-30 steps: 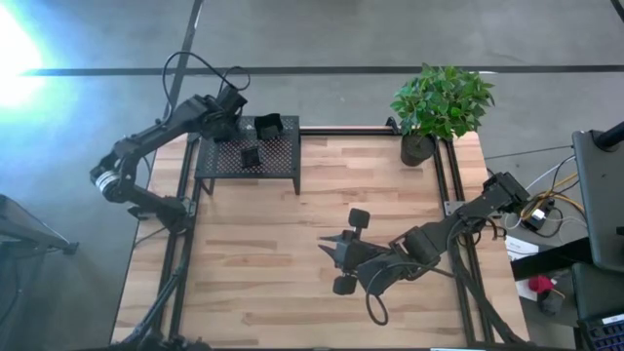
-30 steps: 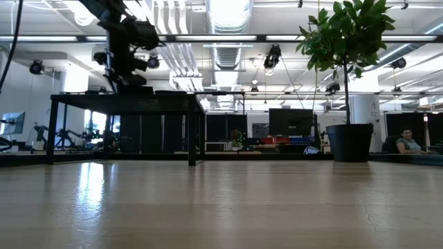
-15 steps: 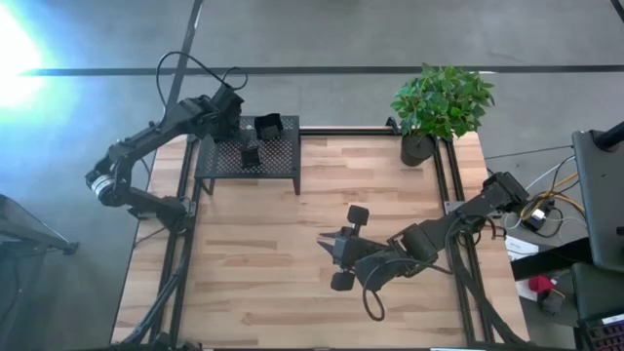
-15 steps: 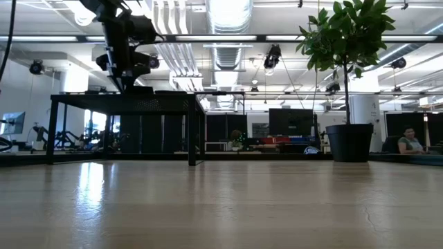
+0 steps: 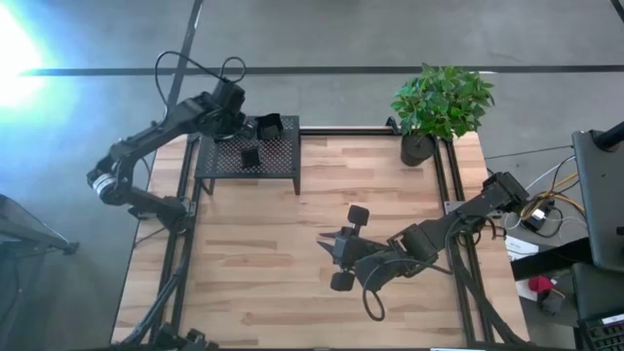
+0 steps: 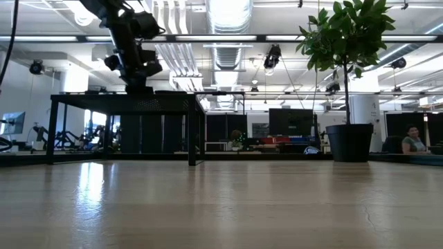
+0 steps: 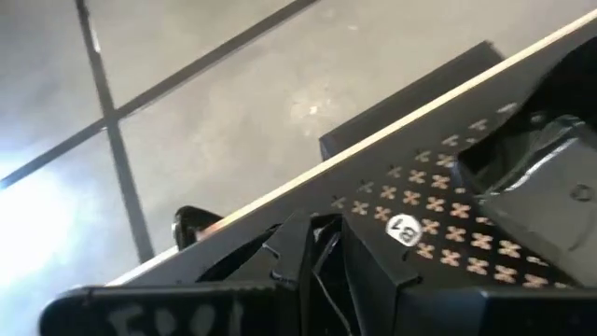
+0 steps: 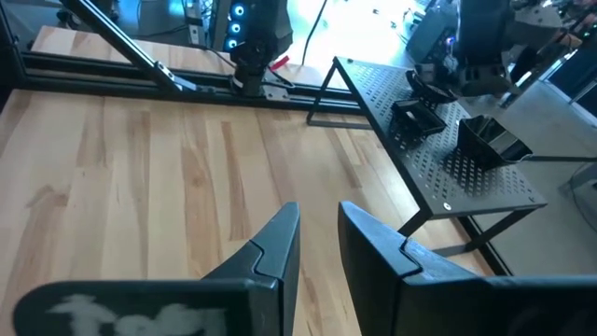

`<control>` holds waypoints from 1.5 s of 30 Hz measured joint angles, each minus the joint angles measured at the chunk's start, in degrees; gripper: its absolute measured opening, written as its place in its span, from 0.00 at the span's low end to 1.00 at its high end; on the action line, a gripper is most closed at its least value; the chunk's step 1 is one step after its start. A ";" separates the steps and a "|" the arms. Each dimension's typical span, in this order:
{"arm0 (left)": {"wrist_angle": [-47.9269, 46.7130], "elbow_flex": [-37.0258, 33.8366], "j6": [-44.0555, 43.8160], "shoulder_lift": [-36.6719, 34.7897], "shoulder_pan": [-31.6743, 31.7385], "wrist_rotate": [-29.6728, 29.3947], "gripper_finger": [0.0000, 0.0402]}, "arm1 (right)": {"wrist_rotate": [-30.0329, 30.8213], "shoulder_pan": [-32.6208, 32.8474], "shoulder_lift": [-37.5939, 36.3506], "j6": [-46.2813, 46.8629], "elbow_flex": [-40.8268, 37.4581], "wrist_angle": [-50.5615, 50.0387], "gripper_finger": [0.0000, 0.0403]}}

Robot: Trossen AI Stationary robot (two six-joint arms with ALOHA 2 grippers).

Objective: Pick & Place Mini shaped plates
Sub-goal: Stack the leaf shaped plate on top of the stacked leaf shaped plate on the shelf

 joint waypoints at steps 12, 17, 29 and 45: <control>-1.69 -0.02 -0.10 1.14 0.01 -9.32 0.15 | 0.00 0.00 0.00 0.07 -0.01 0.00 0.18; -4.81 -0.02 -0.13 1.14 0.00 -9.76 0.15 | 0.00 0.00 0.00 0.00 -0.01 -0.02 0.18; -13.06 -0.02 -0.93 1.14 0.00 -9.82 0.15 | 0.00 0.00 0.00 0.00 -0.01 -0.02 0.18; -20.39 1.31 -4.74 0.12 -0.07 0.42 0.15 | 0.00 -0.02 0.00 -0.02 0.00 -0.02 0.18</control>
